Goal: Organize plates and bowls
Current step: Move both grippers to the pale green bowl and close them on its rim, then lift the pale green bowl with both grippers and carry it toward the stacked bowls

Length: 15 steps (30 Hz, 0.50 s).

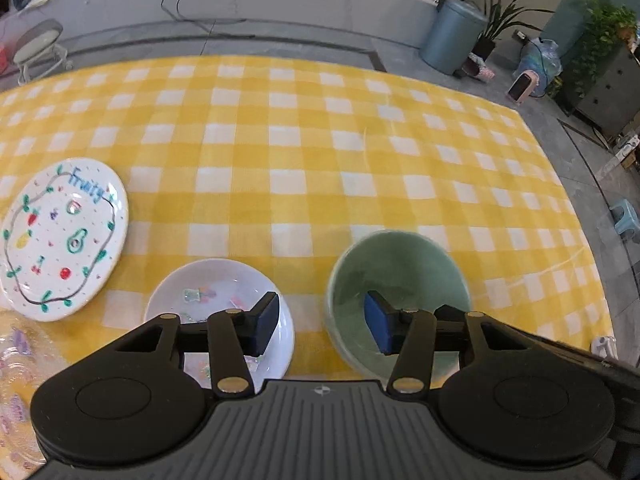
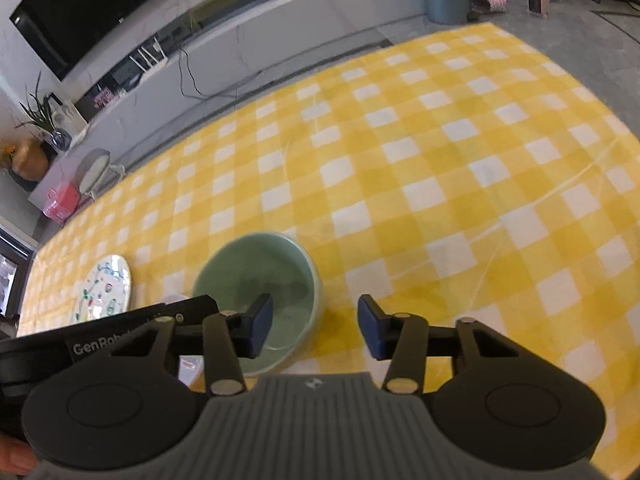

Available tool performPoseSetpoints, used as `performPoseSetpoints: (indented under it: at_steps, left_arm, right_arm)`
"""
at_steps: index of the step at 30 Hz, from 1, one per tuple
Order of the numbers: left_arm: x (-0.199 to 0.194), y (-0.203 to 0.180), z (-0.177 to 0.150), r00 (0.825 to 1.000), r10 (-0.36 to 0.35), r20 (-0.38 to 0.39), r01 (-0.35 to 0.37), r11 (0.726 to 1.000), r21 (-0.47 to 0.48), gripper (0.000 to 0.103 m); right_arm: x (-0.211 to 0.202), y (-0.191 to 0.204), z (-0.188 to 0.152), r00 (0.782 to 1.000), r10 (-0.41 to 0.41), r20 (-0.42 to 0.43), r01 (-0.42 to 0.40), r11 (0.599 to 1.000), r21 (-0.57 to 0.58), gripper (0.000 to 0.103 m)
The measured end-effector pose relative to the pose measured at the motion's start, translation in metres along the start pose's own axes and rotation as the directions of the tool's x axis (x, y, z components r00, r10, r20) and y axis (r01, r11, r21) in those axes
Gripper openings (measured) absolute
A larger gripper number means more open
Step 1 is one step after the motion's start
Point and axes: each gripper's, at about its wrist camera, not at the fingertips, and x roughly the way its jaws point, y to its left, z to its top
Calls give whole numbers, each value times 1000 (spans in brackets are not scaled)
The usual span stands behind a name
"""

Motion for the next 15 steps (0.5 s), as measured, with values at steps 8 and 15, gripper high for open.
performPoseSetpoints:
  at_steps: [8, 15]
  left_arm:
    - [19, 4, 3, 997, -43, -62, 41, 998, -39, 28]
    - [22, 1, 0, 997, -20, -75, 18, 1000, -25, 11]
  right_arm:
    - [20, -10, -1, 999, 23, -40, -21, 999, 45, 28]
    - [26, -13, -1, 995, 77, -63, -70, 992, 107, 15]
